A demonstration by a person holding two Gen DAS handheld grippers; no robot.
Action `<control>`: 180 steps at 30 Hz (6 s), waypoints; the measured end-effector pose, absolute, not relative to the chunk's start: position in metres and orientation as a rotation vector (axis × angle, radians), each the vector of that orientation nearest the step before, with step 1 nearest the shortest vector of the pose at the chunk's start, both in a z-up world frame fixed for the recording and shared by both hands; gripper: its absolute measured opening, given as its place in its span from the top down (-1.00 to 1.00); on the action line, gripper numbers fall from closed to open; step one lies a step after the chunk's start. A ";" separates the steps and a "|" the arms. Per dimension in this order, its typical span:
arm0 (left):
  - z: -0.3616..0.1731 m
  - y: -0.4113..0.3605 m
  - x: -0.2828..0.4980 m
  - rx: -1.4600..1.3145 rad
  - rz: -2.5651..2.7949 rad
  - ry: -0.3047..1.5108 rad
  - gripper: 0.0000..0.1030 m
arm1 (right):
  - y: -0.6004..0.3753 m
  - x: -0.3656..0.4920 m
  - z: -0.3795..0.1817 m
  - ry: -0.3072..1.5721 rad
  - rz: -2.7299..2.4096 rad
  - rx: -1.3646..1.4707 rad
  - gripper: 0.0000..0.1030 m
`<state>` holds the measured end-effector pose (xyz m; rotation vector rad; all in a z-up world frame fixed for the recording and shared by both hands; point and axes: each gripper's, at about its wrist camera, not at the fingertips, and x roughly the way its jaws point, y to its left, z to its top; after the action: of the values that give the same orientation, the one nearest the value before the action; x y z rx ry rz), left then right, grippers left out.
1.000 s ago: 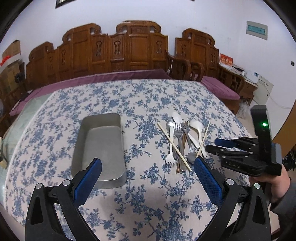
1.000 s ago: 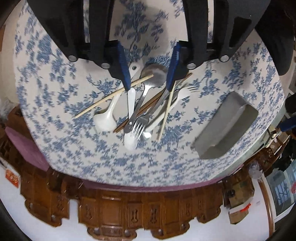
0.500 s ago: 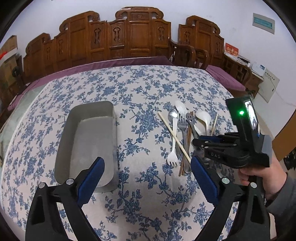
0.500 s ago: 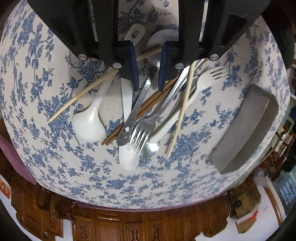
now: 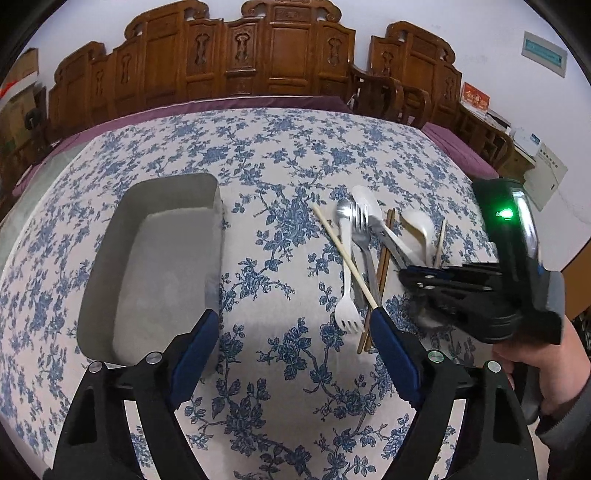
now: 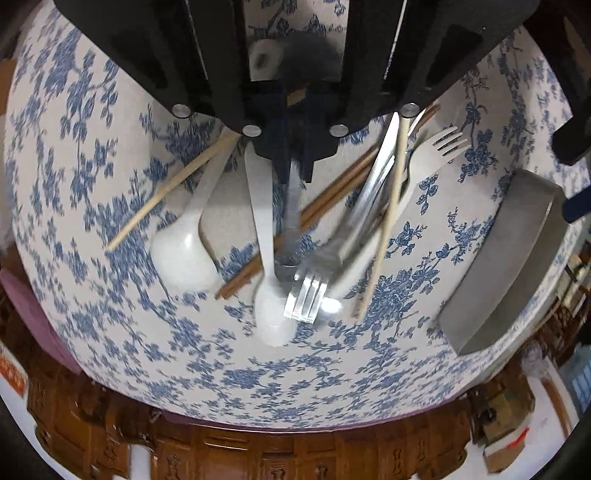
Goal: Organize utensils
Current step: 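Reach into the utensil pile and grasp the smiley-face steel spoon with the right tool, then grasp a single wooden chopstick from the pile with the left tool, then drop the chopstick into the grey tray with the left tool while the right tool drops the smiley spoon in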
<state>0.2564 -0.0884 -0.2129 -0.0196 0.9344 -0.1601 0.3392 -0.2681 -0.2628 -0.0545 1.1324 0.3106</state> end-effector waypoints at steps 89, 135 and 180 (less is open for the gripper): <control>-0.266 -0.097 0.337 -0.090 -0.253 1.146 0.92 | -0.281 0.291 -0.229 1.030 0.363 0.016 0.85; -0.201 0.067 0.331 -0.209 -0.216 0.925 0.92 | -0.106 0.339 -0.184 0.982 0.509 -0.012 0.85; -0.181 0.133 0.333 -0.140 -0.036 0.855 0.50 | -0.040 0.351 -0.215 1.032 0.555 -0.029 0.80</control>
<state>0.3332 0.1328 -0.1807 -0.1402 0.8552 -0.0358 0.3505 -0.0401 -0.2146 -0.0293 1.0316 0.5548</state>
